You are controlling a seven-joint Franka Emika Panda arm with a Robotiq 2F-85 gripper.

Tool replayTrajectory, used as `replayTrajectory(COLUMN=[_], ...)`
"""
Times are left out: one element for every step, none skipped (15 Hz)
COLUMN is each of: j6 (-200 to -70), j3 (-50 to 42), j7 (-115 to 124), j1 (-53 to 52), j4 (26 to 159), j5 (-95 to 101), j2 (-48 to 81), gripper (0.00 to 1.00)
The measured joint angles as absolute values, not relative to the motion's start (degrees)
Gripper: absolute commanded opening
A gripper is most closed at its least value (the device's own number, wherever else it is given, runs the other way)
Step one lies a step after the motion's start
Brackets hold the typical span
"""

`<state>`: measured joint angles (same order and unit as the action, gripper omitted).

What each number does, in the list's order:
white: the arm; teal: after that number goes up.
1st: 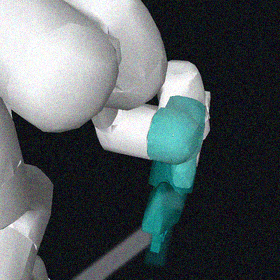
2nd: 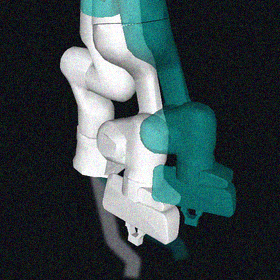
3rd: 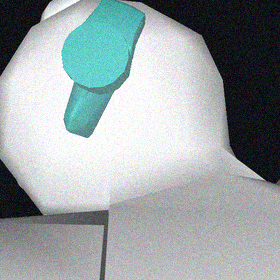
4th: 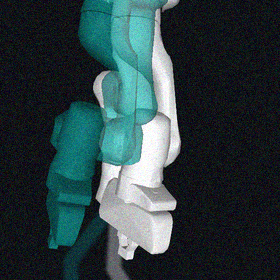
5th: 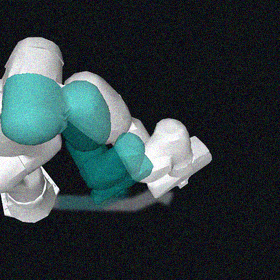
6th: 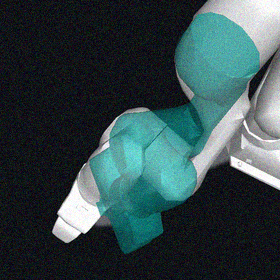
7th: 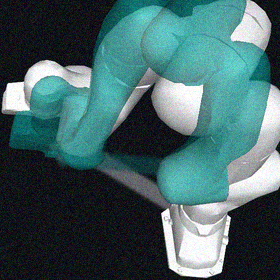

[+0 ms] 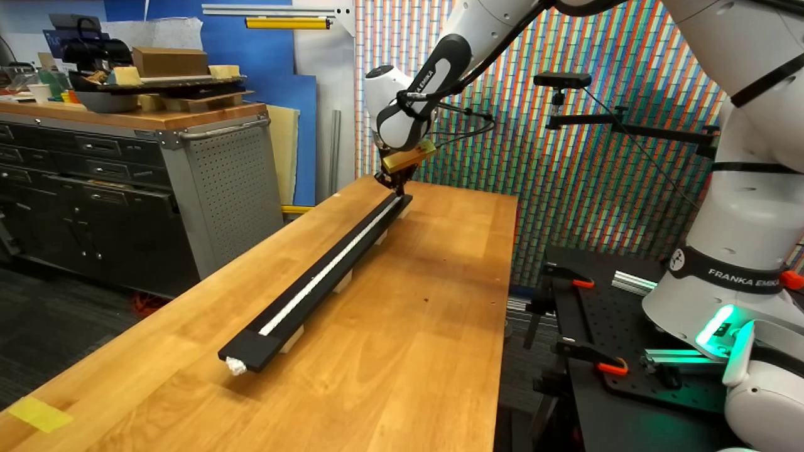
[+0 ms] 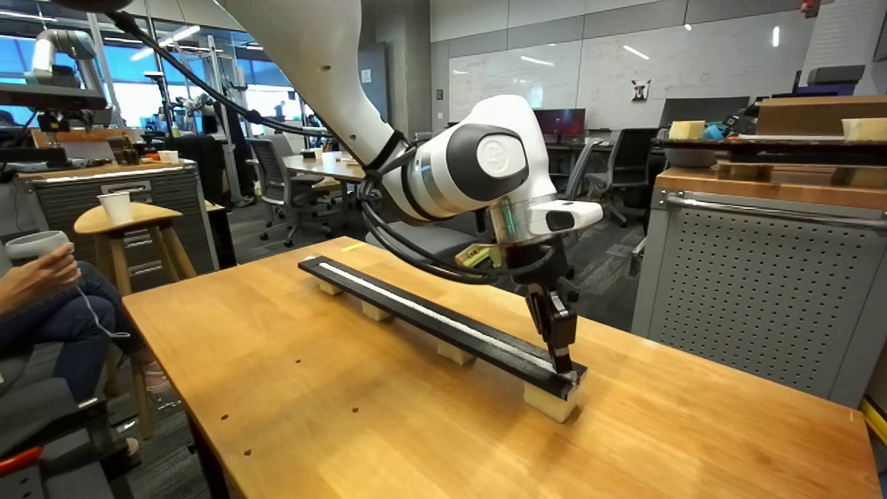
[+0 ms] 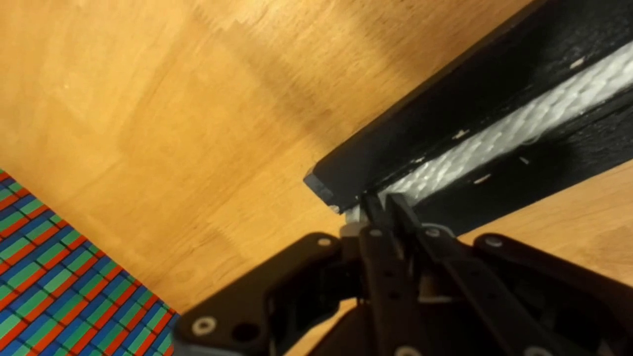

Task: Put the rope in the groove then press down on the rope

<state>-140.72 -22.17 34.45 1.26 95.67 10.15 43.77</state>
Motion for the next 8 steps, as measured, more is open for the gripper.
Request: replayTrajectory(j6=[-140.73,-140.73,-140.73,-140.73,-140.73,-140.71,-140.67,-140.60], j3=[-22.21,-22.22,-22.22,-22.22,-22.22,-22.22,-22.22,-22.21], j7=[34.80,35.05,35.18,35.26,35.34,35.44,35.45,35.45], j1=[1.31,1.38,1.48,1.58,1.69,1.83,1.95,2.08], j4=[95.67,95.66,95.62,95.56,95.46,95.32,95.15,94.97], j5=[10.13,10.06,9.98,9.90,9.84,9.80,9.75,9.71], j2=[43.76,43.76,43.76,43.76,43.77,43.77,43.78,43.80], gripper=[0.08,0.09,0.07,0.09,0.09,0.09,0.09,0.09])
